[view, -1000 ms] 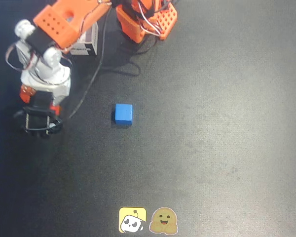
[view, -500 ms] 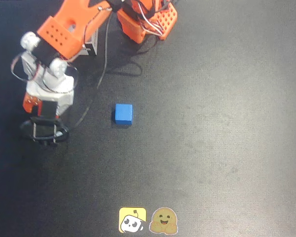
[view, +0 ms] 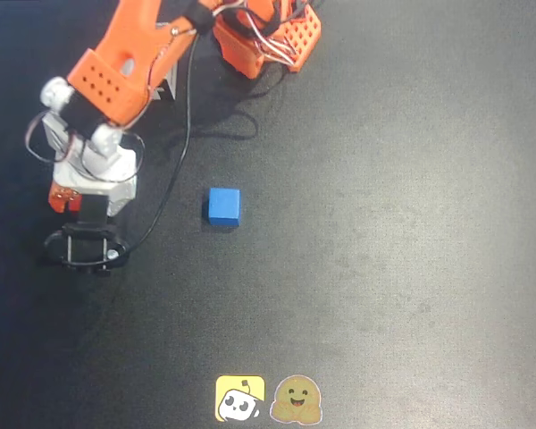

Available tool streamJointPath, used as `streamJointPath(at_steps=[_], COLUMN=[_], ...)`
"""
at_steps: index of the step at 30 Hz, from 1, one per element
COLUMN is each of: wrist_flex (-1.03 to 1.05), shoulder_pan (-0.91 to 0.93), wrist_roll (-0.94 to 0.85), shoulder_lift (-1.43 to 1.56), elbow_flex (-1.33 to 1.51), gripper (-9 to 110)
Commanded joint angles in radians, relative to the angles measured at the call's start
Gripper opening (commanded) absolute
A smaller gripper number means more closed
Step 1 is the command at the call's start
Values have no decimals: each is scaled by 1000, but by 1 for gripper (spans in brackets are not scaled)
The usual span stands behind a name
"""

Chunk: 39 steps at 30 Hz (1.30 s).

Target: Put the red cube on top of the blue cube.

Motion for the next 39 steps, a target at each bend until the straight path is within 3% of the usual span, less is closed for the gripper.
streamJointPath(at_steps=[1, 17, 24, 39], wrist_flex=[-15, -31, -25, 109], shoulder_pan=[18, 63, 63, 54], wrist_roll=[-12, 0, 25, 112], shoulder_lift=[-2, -49, -48, 26], elbow_flex=[-6, 9, 12, -74], gripper=[23, 19, 4, 5])
